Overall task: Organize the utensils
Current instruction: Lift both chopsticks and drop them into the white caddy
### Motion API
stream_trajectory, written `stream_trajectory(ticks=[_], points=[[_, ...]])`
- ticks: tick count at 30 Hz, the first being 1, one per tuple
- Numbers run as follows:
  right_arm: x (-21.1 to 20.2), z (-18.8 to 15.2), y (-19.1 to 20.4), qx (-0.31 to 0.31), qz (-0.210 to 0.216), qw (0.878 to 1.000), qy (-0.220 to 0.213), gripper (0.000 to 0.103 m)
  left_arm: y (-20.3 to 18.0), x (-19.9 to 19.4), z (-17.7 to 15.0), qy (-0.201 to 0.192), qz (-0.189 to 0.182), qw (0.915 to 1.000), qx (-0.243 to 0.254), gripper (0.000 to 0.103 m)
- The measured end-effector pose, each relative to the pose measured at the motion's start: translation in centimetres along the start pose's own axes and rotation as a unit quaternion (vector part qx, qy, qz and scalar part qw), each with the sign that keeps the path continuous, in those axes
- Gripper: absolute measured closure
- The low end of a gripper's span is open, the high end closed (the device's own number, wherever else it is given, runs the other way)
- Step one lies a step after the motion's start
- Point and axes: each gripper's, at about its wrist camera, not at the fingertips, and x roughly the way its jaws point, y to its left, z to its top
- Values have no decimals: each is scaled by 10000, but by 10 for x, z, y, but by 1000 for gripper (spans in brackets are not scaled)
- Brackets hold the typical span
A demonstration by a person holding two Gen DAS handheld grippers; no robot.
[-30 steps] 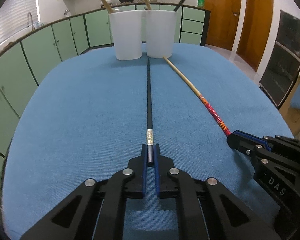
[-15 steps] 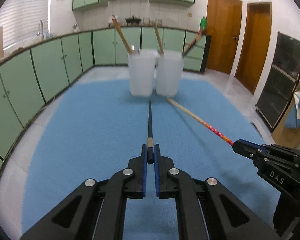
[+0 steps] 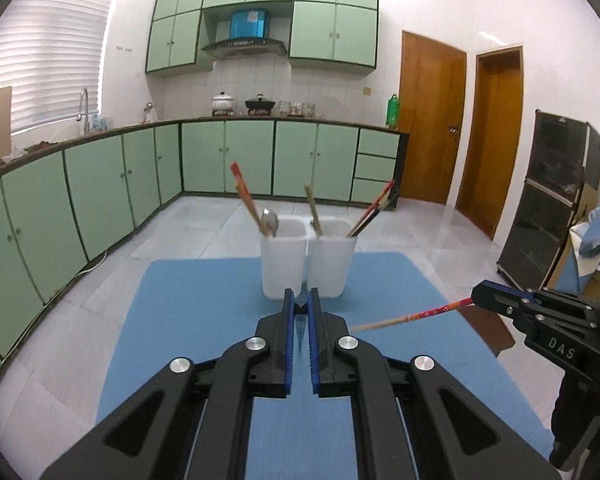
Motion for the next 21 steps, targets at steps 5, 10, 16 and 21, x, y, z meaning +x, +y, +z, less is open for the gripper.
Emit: stream_trajectory(ticks=[5, 10, 16, 21], points=[[-2, 24, 5, -221, 50, 9997, -107, 98, -1, 2, 15, -87, -133, 9998, 104, 97], [1, 47, 6, -375, 115, 9992, -128, 98, -7, 8, 29, -121, -300, 9993, 196, 97], [2, 83, 2, -503, 194, 9983, -240, 98, -9, 14, 48, -191, -442, 9984, 285, 97], [2, 124, -9, -454, 218, 9977, -461, 98, -5, 17, 79, -414, -407, 9978, 321, 97]])
